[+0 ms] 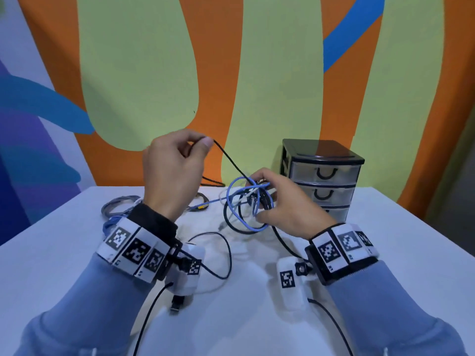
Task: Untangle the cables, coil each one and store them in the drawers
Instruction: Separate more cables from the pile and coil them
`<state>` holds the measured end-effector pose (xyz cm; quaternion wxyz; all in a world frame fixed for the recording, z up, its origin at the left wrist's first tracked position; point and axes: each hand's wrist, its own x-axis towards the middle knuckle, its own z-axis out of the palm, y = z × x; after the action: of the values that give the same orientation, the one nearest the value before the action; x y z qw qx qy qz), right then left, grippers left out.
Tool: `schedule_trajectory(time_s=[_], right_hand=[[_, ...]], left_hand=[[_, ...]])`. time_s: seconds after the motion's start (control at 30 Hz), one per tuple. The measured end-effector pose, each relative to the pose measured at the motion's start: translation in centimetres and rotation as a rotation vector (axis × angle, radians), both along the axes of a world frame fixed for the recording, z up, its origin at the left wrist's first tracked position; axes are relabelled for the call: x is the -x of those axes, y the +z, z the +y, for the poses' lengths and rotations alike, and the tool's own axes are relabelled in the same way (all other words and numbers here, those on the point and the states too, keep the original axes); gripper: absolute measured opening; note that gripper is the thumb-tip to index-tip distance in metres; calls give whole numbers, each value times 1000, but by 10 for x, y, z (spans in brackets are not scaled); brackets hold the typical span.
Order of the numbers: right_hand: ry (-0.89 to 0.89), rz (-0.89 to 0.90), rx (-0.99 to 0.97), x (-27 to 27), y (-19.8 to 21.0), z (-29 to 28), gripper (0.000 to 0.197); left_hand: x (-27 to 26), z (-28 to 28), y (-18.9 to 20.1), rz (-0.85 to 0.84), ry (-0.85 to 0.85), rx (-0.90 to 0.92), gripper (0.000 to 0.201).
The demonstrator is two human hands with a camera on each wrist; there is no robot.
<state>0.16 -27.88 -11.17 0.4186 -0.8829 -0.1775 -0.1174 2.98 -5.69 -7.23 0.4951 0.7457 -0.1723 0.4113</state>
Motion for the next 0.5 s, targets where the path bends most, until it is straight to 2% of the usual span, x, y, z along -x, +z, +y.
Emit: schedule_trajectory(time_s=[0.1, 0.23, 0.3, 0.37, 0.43, 0.5], right_hand=[[-12, -43, -33, 3, 2, 4, 59], [32, -20, -37, 9, 7, 8, 57], [-16, -59, -127, 8, 10, 7, 58], [-104, -121, -289, 4, 10, 1, 55], [-167, -140, -438, 0, 9, -6, 40], [-157, -93, -533, -2, 7, -7, 25]], left_hand=[[-1, 2, 3, 64, -21, 286, 14], [2, 2, 5, 56, 1, 396, 14], [1, 4, 7, 106, 20, 376, 13], [-3, 11, 7, 224, 60, 284, 13], [-5, 14, 4, 275, 39, 167, 13], [-1, 10, 3, 302, -43, 82, 11]])
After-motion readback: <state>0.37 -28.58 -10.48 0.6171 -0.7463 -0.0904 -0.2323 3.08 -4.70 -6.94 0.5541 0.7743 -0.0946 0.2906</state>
